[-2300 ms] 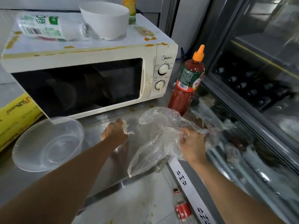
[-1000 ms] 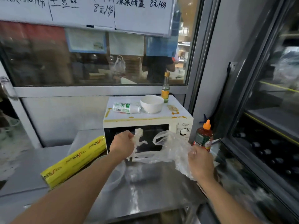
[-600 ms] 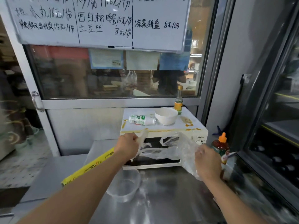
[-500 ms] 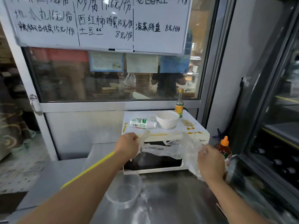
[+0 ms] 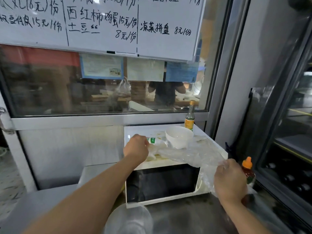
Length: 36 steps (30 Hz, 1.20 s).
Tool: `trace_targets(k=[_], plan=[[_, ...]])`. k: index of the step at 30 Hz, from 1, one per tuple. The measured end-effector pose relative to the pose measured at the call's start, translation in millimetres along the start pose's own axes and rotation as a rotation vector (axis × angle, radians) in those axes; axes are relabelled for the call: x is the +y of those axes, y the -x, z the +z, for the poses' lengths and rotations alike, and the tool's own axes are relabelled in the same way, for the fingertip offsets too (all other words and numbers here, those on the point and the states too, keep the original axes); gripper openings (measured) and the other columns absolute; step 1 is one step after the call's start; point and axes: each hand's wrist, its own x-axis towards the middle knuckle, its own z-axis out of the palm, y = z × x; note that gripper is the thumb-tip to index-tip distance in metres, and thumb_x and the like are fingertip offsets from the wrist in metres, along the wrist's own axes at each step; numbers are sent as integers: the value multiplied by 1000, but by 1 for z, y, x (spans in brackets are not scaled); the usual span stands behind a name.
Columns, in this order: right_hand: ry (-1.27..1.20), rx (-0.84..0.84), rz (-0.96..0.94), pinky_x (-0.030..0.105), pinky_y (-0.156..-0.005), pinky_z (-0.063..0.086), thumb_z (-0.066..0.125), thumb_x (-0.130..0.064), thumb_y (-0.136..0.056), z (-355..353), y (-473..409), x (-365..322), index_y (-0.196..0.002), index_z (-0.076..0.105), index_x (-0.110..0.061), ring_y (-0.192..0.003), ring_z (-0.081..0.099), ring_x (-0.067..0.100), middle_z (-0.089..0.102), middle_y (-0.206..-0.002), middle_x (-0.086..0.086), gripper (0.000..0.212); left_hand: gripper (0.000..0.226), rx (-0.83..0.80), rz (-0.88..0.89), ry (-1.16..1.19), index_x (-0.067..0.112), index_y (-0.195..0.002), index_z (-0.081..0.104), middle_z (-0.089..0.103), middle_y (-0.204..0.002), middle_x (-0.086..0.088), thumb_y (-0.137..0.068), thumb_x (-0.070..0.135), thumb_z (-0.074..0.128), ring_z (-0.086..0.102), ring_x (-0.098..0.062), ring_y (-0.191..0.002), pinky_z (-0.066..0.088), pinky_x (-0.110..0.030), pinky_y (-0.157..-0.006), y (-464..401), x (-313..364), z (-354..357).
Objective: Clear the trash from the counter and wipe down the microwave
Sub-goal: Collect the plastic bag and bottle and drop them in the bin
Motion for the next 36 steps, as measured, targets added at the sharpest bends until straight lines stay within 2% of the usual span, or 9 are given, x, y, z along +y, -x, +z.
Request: trace_targets(k=[6, 10, 13, 17, 20, 25, 28, 31, 36], plan=[[5, 30, 38, 35, -62, 37, 50, -4, -86, 8, -19, -1, -88, 56, 4, -80, 57, 39, 59, -89, 25, 10, 21, 19, 36, 11, 23, -96, 67, 56, -113, 0, -89, 7, 54, 58, -19, -94, 40, -25, -67, -41, -10, 17], [-7, 36, 30, 36, -64, 39, 49, -3, -85, 15, -26, 2, -90, 57, 5, -79, 55, 35, 58, -87, 23, 12, 17, 15, 93, -12, 22, -94, 65, 59, -112, 1, -89, 9, 55, 55, -18, -100, 44, -28, -81, -57, -17, 36], [-8, 43, 16, 34, -63, 37, 51, -1, -84, 21, -26, 7, -90, 58, 5, -77, 55, 35, 58, -82, 22, 11, 15, 17, 128, -45, 21, -98, 59, 62, -109, 3, -89, 10, 55, 53, -16, -94, 39, -28, -85, -65, -24, 45], [-24, 51, -18, 32, -58, 37, 53, 2, -81, 27, -26, 12, -80, 55, 2, -68, 53, 31, 56, -72, 19, 2, 39, -46, 128, -82, 23, -119, 46, 62, -112, 0, -84, 11, 60, 55, -20, -105, 33, -33, -95, -73, -29, 49], [-29, 38, -23, 31, -56, 37, 54, 1, -83, 30, -27, 13, -72, 46, -8, -65, 52, 30, 52, -68, 12, 16, 53, -130, 131, -153, 26, -133, 41, 56, -125, 0, -84, 16, 61, 49, -20, -118, 31, -38, -103, -79, -31, 49], [-24, 19, -44, 31, -56, 38, 55, -1, -85, 34, -27, 12, -71, 47, -9, -65, 54, 31, 54, -68, 9, 18, 64, -215, 176, -316, 26, -141, 35, 39, -140, -1, -84, 27, 63, 37, -22, -131, 24, -45, -111, -85, -30, 48], [-37, 17, -61, 30, -56, 38, 55, 0, -85, 36, -26, 13, -72, 51, -8, -66, 55, 30, 55, -69, 9, 15, 61, -207, 191, -331, 25, -136, 40, 38, -136, -3, -81, 27, 66, 39, -23, -127, 26, -45, -111, -86, -29, 49], [-42, 24, -61, 28, -55, 35, 54, 1, -84, 38, -23, 14, -68, 48, -10, -65, 54, 28, 51, -66, 6, 20, 57, -227, 187, -277, 25, -128, 40, 48, -129, 1, -79, 25, 68, 43, -21, -121, 24, -44, -109, -84, -28, 50], [-29, 17, -59, 33, -55, 43, 55, 0, -84, 39, -22, 18, -69, 48, -11, -65, 57, 32, 52, -66, 6, 20, 54, -170, 207, -286, 24, -124, 40, 57, -119, 4, -78, 27, 68, 50, -20, -113, 25, -41, -106, -79, -29, 49]])
